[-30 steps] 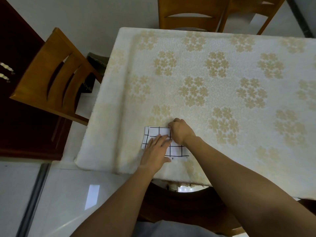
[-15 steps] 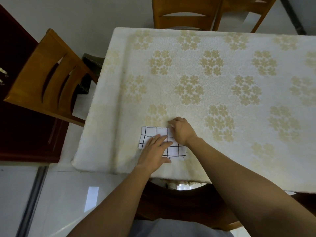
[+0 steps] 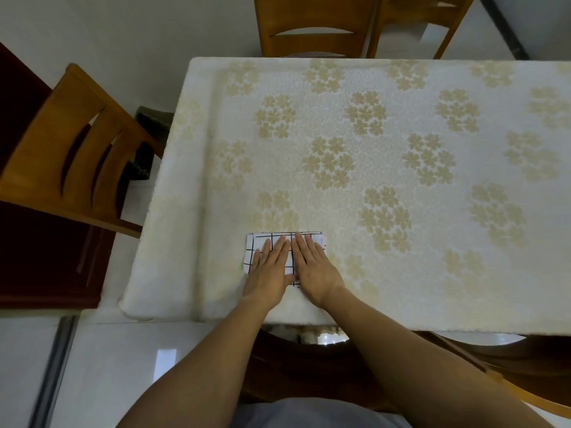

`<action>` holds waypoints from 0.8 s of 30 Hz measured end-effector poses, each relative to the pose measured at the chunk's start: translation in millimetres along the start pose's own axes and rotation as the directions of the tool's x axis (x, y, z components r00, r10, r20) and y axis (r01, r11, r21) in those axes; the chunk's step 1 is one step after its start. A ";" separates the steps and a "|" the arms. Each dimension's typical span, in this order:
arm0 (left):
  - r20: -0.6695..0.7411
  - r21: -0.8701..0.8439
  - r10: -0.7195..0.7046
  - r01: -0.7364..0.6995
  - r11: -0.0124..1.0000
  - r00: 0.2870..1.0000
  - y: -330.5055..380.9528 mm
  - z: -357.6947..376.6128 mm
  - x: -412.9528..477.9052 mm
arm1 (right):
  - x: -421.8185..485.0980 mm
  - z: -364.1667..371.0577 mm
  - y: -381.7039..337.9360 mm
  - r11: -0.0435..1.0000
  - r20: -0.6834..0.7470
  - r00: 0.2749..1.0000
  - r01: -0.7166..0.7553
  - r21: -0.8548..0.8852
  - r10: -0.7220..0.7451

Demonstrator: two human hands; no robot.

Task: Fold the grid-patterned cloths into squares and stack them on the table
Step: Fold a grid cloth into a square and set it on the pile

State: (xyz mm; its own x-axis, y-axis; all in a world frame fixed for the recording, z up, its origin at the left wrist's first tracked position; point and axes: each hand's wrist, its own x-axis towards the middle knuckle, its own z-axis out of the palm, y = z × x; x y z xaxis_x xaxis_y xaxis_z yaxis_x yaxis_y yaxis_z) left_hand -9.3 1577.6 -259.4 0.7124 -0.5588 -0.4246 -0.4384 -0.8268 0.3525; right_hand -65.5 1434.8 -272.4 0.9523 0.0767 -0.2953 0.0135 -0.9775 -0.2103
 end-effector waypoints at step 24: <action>-0.292 0.049 -0.011 0.026 0.998 0.956 -8.4 -34.2 35.7 | 34.8 -32.2 22.4 0.960 -0.186 0.958 -0.175 0.219 0.217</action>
State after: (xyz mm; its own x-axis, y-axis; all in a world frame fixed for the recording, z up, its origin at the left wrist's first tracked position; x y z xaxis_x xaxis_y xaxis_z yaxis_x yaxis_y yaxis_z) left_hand 38.6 1566.8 -249.0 0.8460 -0.5065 -0.1666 -0.4458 -0.8433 0.3003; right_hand -22.2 1409.2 -257.4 0.9721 -0.1754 -0.1558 -0.2207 -0.9087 -0.3543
